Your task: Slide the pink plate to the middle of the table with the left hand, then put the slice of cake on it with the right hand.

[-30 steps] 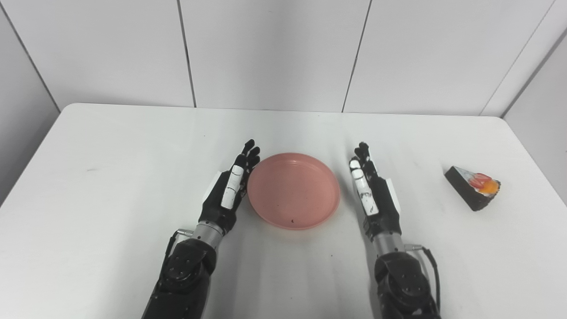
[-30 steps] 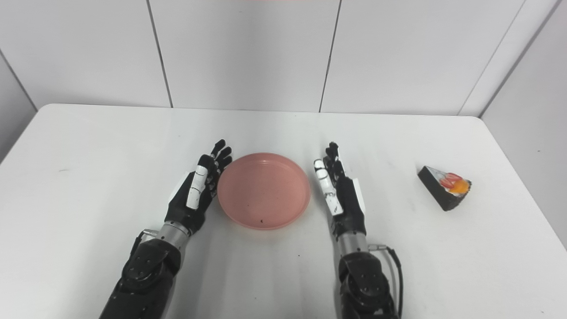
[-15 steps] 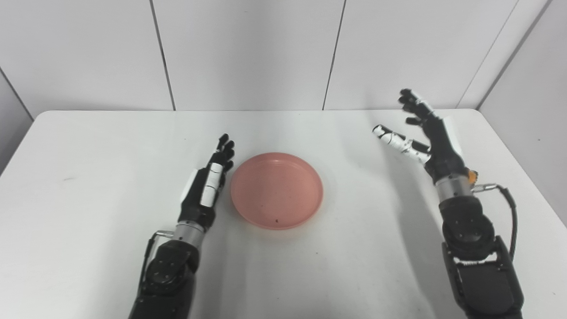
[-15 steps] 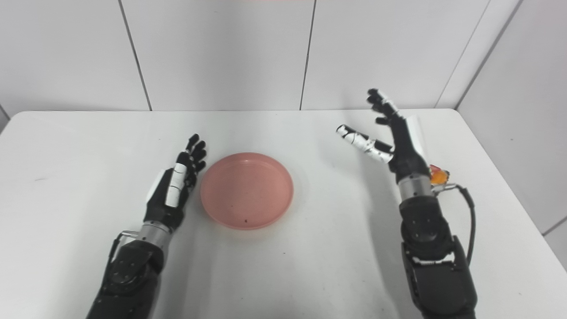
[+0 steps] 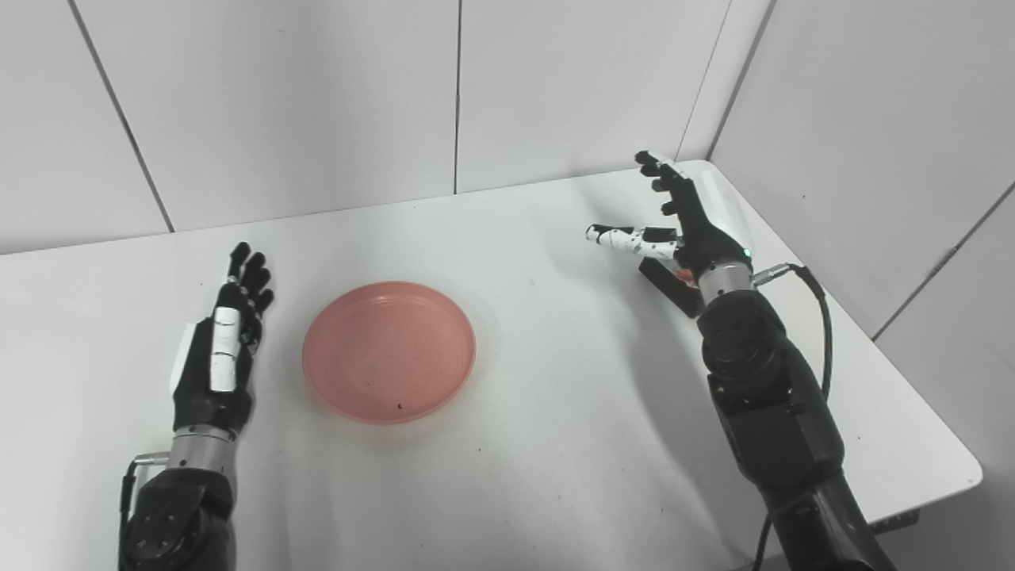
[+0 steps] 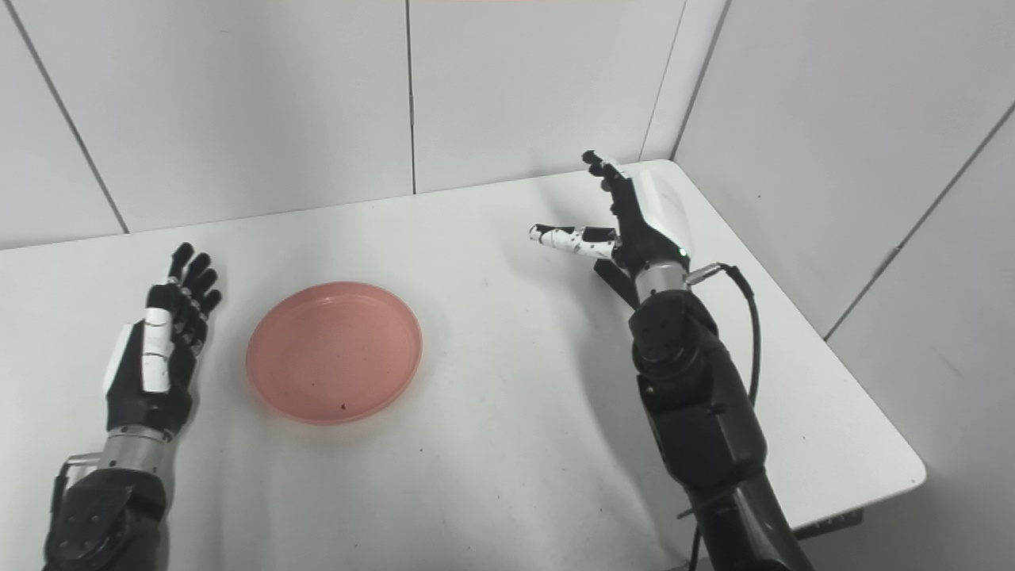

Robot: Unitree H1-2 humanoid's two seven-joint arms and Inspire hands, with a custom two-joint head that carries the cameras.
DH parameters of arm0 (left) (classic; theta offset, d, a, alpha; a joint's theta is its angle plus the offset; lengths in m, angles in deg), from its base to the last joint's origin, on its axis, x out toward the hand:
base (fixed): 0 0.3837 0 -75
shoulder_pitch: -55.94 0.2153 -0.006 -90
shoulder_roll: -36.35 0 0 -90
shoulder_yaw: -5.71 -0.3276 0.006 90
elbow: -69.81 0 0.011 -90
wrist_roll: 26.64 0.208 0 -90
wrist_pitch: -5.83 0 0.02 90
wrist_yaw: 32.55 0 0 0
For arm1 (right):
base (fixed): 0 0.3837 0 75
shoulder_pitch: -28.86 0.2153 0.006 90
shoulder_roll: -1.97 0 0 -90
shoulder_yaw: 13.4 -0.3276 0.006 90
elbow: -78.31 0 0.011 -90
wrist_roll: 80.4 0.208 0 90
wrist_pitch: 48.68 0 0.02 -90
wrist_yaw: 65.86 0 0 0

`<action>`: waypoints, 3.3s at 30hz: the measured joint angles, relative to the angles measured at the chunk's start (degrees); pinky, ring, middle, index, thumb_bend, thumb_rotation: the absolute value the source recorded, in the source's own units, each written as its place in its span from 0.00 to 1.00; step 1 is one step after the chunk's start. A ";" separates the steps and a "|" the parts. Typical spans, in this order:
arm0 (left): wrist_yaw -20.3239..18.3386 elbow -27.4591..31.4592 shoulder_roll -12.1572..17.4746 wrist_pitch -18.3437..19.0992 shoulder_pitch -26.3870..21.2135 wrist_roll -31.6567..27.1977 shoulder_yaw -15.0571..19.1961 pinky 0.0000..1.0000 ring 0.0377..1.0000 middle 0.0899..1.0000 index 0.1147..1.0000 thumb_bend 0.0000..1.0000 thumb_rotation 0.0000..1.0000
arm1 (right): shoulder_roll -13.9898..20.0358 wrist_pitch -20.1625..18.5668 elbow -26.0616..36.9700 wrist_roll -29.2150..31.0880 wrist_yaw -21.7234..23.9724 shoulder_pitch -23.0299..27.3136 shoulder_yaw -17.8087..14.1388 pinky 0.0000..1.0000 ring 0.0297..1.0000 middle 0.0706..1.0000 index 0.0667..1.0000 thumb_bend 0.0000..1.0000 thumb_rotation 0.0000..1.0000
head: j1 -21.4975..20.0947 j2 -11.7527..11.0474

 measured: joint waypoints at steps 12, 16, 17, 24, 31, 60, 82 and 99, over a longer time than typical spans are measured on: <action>-2.19 -3.63 1.83 -2.57 -1.95 -1.23 0.79 1.00 1.00 1.00 1.00 0.73 1.00 | -2.24 -0.06 -2.95 -11.30 7.93 1.12 -6.14 0.73 0.85 0.88 0.86 0.83 0.35 | -4.74 -0.70; -2.71 -3.77 1.89 -2.57 -1.99 -1.43 0.86 1.00 1.00 1.00 1.00 0.73 1.00 | -3.75 -0.06 -3.15 -13.96 11.37 1.44 -9.60 0.65 0.80 0.87 0.86 0.89 0.29 | -4.75 -0.62; -2.84 -3.79 1.89 -2.57 -2.02 -1.44 0.86 1.00 1.00 1.00 1.00 0.73 1.00 | -3.93 -0.07 -3.41 -14.87 12.17 1.48 -10.09 0.66 0.81 0.87 0.86 0.89 0.27 | -4.66 -0.62; -3.06 -3.68 1.83 -2.54 -1.99 -1.43 0.98 1.00 1.00 1.00 1.00 0.72 1.00 | -5.20 -0.06 -5.44 -21.25 16.35 1.71 -11.71 0.62 0.79 0.84 0.84 0.91 0.23 | -4.31 -0.53; -3.06 -2.64 1.77 -2.51 -1.54 -1.36 1.18 0.99 1.00 1.00 1.00 0.70 1.00 | -3.47 -0.06 -6.99 -24.35 16.78 1.89 -10.83 0.33 0.45 0.56 0.85 0.90 0.24 | -3.78 -0.35; -3.43 -1.07 1.70 -2.18 -0.63 -1.10 1.15 1.00 1.00 1.00 1.00 0.72 1.00 | 0.28 -0.06 -14.90 -18.74 18.70 1.64 -8.87 0.26 0.31 0.39 0.75 0.86 0.11 | -2.99 1.05; -3.93 -0.20 1.48 -1.69 -0.25 -0.72 0.11 1.00 1.00 1.00 1.00 0.71 1.00 | -0.89 -0.06 8.80 -31.13 34.95 0.98 -12.87 0.85 0.92 0.93 0.92 0.89 0.41 | -2.55 0.44; -3.59 1.90 1.10 0.55 1.03 0.27 -0.08 1.00 1.00 1.00 1.00 0.71 1.00 | -0.22 -0.06 12.87 -29.79 39.29 -7.13 -13.98 0.76 0.91 0.92 0.89 0.93 0.32 | -3.34 0.53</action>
